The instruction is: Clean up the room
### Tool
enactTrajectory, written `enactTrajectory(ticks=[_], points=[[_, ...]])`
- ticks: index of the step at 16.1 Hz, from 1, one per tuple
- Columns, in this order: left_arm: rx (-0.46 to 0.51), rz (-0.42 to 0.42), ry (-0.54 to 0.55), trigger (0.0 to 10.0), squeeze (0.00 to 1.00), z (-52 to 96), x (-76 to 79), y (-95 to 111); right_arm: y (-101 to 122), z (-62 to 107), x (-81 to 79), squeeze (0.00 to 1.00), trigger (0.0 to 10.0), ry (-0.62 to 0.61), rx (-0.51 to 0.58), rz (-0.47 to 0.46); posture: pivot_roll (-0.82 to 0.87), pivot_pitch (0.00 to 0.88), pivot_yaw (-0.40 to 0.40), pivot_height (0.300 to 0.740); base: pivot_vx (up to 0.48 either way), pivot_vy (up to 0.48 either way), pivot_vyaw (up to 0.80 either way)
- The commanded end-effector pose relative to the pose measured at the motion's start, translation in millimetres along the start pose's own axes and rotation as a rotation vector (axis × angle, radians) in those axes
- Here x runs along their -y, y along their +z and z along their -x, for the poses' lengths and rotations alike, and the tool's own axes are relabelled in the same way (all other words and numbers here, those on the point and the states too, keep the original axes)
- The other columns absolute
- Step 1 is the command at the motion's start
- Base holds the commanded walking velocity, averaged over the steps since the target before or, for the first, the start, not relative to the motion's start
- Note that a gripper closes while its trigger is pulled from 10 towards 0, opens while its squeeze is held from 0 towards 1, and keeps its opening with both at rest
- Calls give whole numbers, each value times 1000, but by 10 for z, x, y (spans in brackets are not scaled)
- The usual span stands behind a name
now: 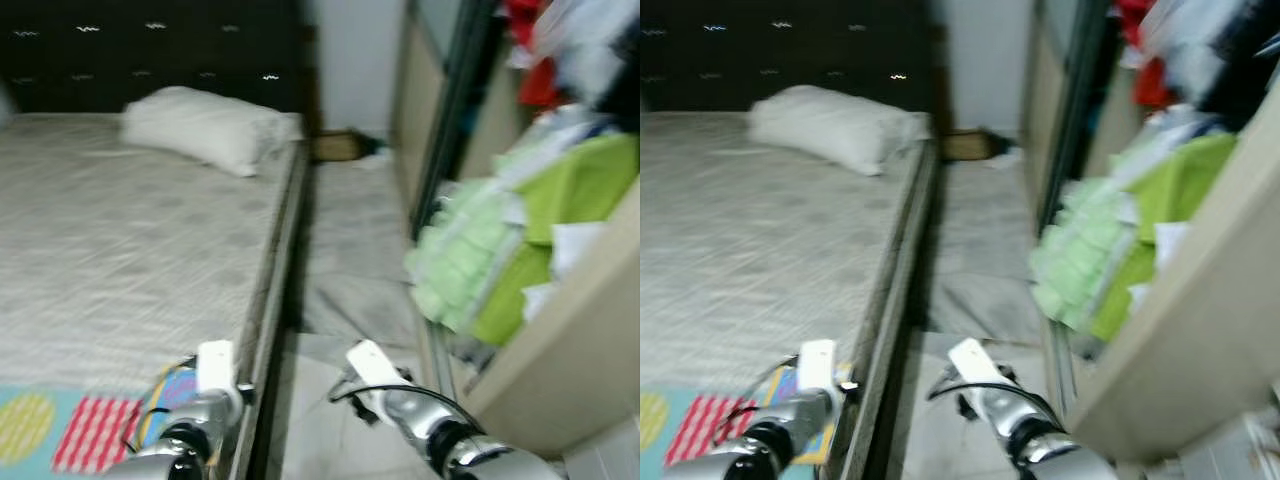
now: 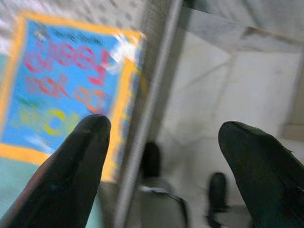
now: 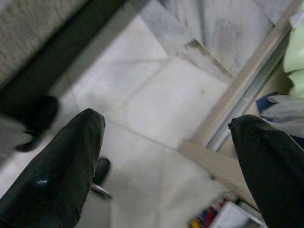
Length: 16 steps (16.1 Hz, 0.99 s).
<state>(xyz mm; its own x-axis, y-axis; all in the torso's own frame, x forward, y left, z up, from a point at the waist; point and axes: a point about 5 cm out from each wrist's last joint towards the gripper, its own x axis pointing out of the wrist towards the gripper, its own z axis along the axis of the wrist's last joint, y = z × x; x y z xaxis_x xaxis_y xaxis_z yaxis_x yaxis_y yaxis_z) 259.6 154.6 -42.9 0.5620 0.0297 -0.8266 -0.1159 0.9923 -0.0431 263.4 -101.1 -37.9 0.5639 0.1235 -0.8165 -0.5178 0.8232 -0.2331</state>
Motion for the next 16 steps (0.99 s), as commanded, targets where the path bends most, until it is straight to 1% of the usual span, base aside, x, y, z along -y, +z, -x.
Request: enactTrajectory(ticks=[1,12,13,15,16], points=[[3,0,28,10000,0,1,-82,15,104,2,-35,0,10000,11,30,15,-201,16,2,740,0,0,800],[19,-25,40,10000,0,5,-71,83,188,7,-32,0,10000,5,62,30,-218,11,22,740,0,0,800],[22,-23,36,10000,0,5,-63,88,188,7,-31,0,10000,5,63,30,-219,11,22,740,0,0,556],[24,-25,32,10000,0,5,-52,95,202,8,-29,0,10000,7,71,37,-220,12,22,740,0,0,0],[24,-25,32,10000,0,6,-51,97,208,9,-36,0,10000,11,74,58,-221,13,22,740,0,0,800]])
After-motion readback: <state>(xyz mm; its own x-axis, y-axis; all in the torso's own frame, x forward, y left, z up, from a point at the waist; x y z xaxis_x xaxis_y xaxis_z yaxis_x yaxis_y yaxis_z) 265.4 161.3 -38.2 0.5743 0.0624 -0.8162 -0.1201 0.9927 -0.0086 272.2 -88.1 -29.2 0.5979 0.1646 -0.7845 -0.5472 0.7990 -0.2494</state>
